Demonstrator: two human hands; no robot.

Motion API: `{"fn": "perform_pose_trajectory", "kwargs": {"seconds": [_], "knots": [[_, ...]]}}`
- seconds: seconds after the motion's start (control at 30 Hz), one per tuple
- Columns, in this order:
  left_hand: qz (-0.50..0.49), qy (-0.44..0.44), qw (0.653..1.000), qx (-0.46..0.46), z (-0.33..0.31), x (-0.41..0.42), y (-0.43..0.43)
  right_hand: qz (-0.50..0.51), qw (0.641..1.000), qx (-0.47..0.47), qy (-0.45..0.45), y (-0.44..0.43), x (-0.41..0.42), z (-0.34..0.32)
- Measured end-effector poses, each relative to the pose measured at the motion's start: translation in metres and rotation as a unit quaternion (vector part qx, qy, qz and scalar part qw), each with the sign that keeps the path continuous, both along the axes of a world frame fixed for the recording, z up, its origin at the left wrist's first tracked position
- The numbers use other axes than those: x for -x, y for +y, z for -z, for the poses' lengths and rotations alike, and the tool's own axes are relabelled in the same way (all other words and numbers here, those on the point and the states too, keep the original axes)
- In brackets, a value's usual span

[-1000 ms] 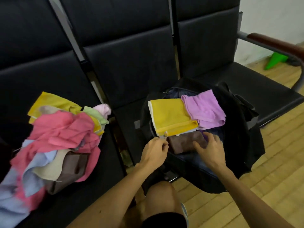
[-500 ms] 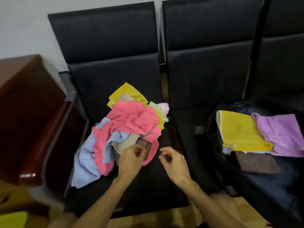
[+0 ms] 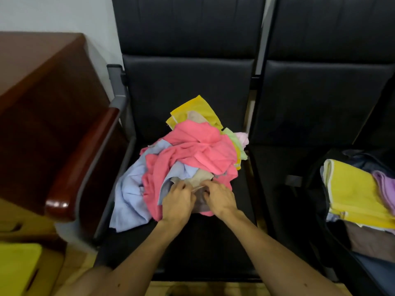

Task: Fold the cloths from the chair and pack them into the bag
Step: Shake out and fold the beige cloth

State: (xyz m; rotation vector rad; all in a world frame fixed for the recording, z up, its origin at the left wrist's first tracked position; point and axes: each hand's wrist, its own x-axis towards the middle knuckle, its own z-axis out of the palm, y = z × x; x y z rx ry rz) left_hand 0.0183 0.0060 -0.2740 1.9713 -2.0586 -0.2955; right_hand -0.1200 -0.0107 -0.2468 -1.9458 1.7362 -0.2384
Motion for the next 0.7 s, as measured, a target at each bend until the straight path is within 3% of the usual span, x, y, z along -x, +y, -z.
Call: {"fn": "perform_pose_trajectory", "kwargs": {"seconds": [0.2,0.33,0.43,0.7], "knots": [[0.031,0.108,0.986,0.127,-0.056,-0.005,-0.007,0.043,0.995,0.057,-0.066,-0.006,0.003,-0.03],[0.069,0.11,0.965,0.226,-0.123,-0.014,-0.028,0.044,0.988,0.119,-0.084,-0.006,0.01,-0.078],[0.094,0.101,0.96,0.242,-0.181,-0.019,-0.035,0.045,0.981,0.164,-0.094,-0.003,0.012,-0.115],[0.105,0.206,0.925,0.301,-0.325,-0.005,-0.009,0.064,0.959,0.255,-0.108,0.017,0.014,-0.183]]}}
